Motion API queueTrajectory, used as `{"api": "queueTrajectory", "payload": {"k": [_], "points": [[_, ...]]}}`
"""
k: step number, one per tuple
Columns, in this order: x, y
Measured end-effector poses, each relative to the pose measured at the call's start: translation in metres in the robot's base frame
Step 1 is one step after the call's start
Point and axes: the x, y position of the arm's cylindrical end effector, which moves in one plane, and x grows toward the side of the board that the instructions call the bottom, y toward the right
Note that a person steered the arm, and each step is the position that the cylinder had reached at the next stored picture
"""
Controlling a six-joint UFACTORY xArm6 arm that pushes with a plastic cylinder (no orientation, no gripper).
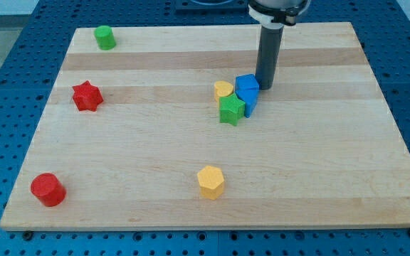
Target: Move the green circle closer to the group of blocks
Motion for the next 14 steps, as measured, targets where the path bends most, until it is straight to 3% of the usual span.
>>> {"api": "queueTrajectory", "payload": {"k": [3, 6, 9, 14], "points": [[-0.071, -0.031], [-0.073, -0.186], [-0.072, -0.377], [-0.124, -0.393]]}}
